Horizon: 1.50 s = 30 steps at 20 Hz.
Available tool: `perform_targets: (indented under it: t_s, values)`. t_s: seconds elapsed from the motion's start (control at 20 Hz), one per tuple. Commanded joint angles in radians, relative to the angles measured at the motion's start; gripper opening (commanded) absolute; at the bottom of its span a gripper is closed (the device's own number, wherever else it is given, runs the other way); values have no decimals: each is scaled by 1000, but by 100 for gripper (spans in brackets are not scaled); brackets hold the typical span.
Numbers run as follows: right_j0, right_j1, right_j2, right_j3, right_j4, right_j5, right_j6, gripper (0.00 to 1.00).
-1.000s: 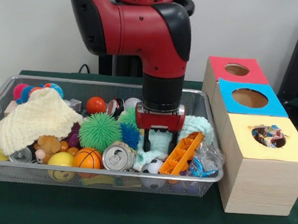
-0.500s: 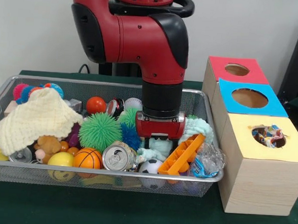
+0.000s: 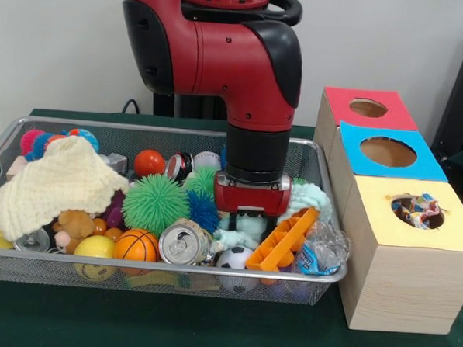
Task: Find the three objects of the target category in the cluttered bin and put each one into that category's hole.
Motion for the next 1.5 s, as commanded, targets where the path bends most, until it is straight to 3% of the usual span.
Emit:
perform_targets:
  t_s: [0.05,0.15,0.25,0.55,0.85,0.9,1.0,1.15,1.3,1.5]
  values:
    - [29,177,-27,-50,30,18,124,0]
    - [50,170,-46,-61,45,46,136,0]
    - [66,118,-43,-51,48,115,98,0]
    - [103,-12,-25,-10,94,174,76,0]
    - [132,-78,-29,-2,117,238,71,0]
    - [123,-91,-17,3,120,240,61,0]
    - [44,-111,84,26,125,261,-30,0]
    - [-78,-83,229,39,110,239,-145,0]
    - [-84,-43,255,-10,99,284,-159,0]
    - [-18,-163,198,13,86,354,-102,0]
